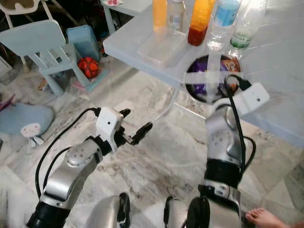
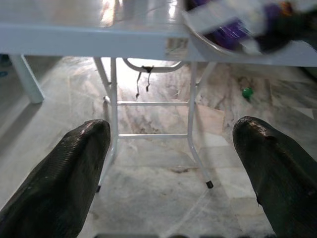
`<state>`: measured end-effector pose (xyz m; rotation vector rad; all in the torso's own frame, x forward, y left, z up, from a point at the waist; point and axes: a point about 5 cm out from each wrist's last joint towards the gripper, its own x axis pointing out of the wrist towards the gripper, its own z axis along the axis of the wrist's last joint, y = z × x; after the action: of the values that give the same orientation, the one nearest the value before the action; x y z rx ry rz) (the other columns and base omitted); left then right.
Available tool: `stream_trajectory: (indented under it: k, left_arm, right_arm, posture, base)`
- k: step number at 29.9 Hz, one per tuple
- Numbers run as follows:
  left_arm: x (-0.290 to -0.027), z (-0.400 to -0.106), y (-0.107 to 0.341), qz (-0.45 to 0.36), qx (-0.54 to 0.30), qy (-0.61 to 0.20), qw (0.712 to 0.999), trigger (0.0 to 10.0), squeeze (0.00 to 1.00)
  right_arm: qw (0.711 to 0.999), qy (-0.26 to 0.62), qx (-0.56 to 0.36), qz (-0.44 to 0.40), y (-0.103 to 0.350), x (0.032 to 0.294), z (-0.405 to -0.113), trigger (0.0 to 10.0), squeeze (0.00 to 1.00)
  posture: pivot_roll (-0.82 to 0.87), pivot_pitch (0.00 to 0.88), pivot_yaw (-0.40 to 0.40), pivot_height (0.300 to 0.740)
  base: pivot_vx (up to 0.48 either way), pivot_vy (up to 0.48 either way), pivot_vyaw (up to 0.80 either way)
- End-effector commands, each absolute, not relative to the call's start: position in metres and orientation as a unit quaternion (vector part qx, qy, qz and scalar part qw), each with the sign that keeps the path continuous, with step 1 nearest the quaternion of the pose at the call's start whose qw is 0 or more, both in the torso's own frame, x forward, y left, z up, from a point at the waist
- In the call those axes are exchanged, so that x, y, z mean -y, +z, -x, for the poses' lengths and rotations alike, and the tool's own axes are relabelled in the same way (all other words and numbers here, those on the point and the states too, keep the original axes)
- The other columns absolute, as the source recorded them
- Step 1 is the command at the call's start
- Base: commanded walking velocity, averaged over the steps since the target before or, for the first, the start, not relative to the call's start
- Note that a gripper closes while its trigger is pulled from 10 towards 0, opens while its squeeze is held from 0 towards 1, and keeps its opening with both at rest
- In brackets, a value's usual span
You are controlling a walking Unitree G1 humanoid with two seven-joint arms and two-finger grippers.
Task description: Restocking fridge
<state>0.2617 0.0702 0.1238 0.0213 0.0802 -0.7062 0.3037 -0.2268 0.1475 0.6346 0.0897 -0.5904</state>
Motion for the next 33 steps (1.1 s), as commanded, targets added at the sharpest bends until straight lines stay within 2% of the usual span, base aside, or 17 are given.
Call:
stream_trajectory:
  k: [1,4,6,9,11,12,13,15,19,24,33]
  left_arm:
    - [-0.077,-0.263,0.118,-0.008,-0.050,-0.330,0.942,10.0,0.00]
    - [-0.078,-0.264,0.118,-0.009,-0.051,-0.321,0.946,10.0,0.00]
    - [-0.081,-0.270,0.118,-0.006,-0.046,-0.292,0.955,10.0,0.00]
    - [-0.087,-0.276,0.117,-0.021,-0.040,-0.253,0.966,10.0,0.00]
    - [-0.101,-0.283,0.113,-0.017,-0.041,-0.189,0.981,10.0,0.00]
    - [-0.113,-0.287,0.111,-0.019,-0.036,-0.134,0.990,10.0,0.00]
    - [-0.117,-0.288,0.110,-0.019,-0.035,-0.121,0.992,10.0,0.00]
    - [-0.124,-0.289,0.109,-0.005,-0.038,-0.092,0.995,10.0,0.00]
    - [-0.147,-0.294,0.108,-0.025,-0.033,-0.027,0.999,10.0,0.00]
    - [-0.170,-0.291,0.104,-0.037,-0.033,0.028,0.998,10.0,0.00]
    - [-0.184,-0.277,0.090,-0.065,-0.051,0.064,0.995,10.0,0.00]
  right_arm:
    - [0.904,-0.293,-0.082,-0.301,0.128,0.229,-0.290,0.0,0.00]
    - [0.911,-0.274,-0.080,-0.297,0.127,0.226,-0.285,0.0,0.00]
    - [0.926,-0.215,-0.070,-0.303,0.129,0.213,-0.280,0.0,0.00]
    - [0.938,-0.172,-0.066,-0.294,0.129,0.204,-0.280,0.0,0.00]
    - [0.952,-0.129,-0.052,-0.274,0.133,0.194,-0.278,0.0,0.00]
    - [0.958,-0.103,-0.048,-0.262,0.135,0.187,-0.278,3.9,0.00]
    - [0.960,-0.097,-0.048,-0.259,0.135,0.185,-0.278,3.9,0.00]
    - [0.970,-0.081,-0.040,-0.225,0.137,0.181,-0.277,10.0,0.00]
    - [0.981,-0.052,-0.015,-0.187,0.143,0.174,-0.279,10.0,0.00]
    - [0.982,-0.045,-0.010,-0.185,0.142,0.173,-0.277,10.0,0.00]
    - [0.989,0.004,-0.001,-0.149,0.143,0.160,-0.283,10.0,0.00]
  posture:
    - [0.03,0.139,0.080,0.740]
    - [0.03,0.137,0.081,0.740]
    - [0.02,0.124,0.080,0.740]
    - [0.01,0.119,0.077,0.740]
    - [0.01,0.097,0.080,0.740]
    - [0.01,0.092,0.080,0.740]
    - [0.01,0.092,0.080,0.740]
    - [0.00,0.071,0.081,0.740]
    - [0.00,0.045,0.083,0.740]
    - [0.01,0.006,0.071,0.740]
    - [0.02,0.000,0.067,0.740]
  base:
    - [0.000,0.000,0.00]
    - [0.000,0.000,0.00]
    - [0.000,0.000,0.00]
    - [0.000,0.000,0.00]
    - [0.000,0.000,0.00]
    - [0.000,0.000,0.00]
    - [0.000,0.000,0.00]
    - [0.000,0.000,0.00]
    - [0.000,0.000,0.60]
    - [0.000,0.000,0.80]
    - [0.000,0.000,0.80]
